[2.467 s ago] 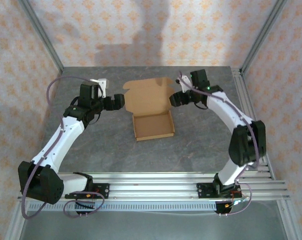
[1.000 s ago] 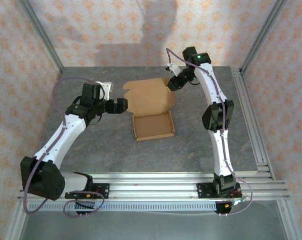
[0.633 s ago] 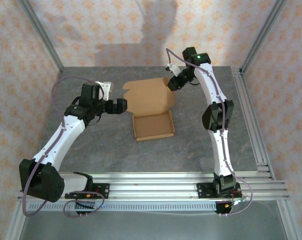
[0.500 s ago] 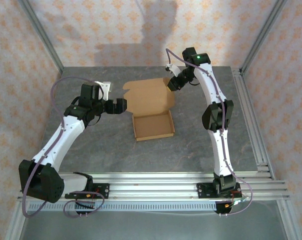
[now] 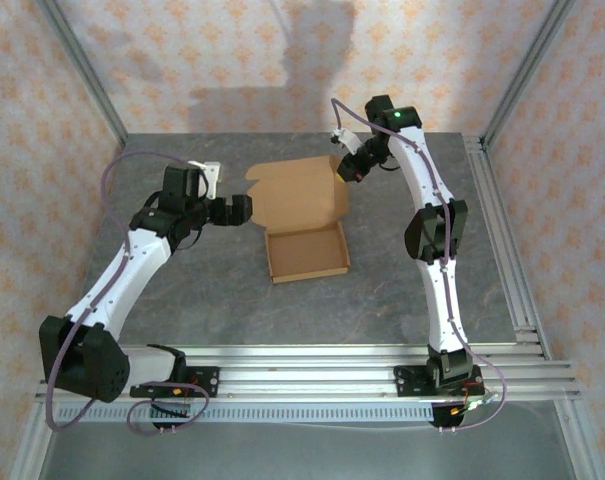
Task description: Fold the paper box
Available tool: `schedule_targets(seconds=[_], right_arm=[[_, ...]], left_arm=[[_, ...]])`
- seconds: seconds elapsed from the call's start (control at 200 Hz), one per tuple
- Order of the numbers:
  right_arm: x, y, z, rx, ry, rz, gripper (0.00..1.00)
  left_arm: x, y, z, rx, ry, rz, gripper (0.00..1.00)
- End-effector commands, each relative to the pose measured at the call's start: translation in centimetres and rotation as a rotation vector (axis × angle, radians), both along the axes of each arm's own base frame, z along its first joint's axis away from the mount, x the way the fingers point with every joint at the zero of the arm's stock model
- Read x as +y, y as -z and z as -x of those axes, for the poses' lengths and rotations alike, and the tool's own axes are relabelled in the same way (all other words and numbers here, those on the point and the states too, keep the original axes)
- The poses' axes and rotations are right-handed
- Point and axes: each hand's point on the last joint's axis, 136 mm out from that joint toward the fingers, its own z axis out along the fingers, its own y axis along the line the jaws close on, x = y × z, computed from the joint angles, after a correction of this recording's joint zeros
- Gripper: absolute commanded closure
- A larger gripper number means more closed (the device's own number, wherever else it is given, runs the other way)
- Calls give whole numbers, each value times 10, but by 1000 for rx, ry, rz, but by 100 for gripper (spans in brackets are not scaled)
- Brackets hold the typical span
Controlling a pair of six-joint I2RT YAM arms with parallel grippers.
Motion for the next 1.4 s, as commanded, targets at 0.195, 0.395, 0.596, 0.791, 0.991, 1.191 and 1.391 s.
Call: schedule_targets(seconds=[0.195,0.395,0.596,0.791,0.991,1.191,1.391], right_arm=[[2,-25,22,-67,-95,36,100],[2,-25,25,-64,-106,39,100],[3,-28,24,-71,-104,30,100],[3,-29,22,-79,-100,31,100],[3,-28,21,-78,-94,34,100],[3,-29,22,-75,-92,33,100],[2,-27,20,-75,-84,39,100]], left_arm=[[-6,-2,-41,-9,143,-129,14],[-17,9,-58,77,243,-98,34],[-34,25,-56,159,345,-39,42],[-38,39,-46,207,405,-31,53],[-38,49,-45,238,413,-41,61],[-36,54,-49,237,391,-40,62],[-39,55,-49,246,396,-21,70]])
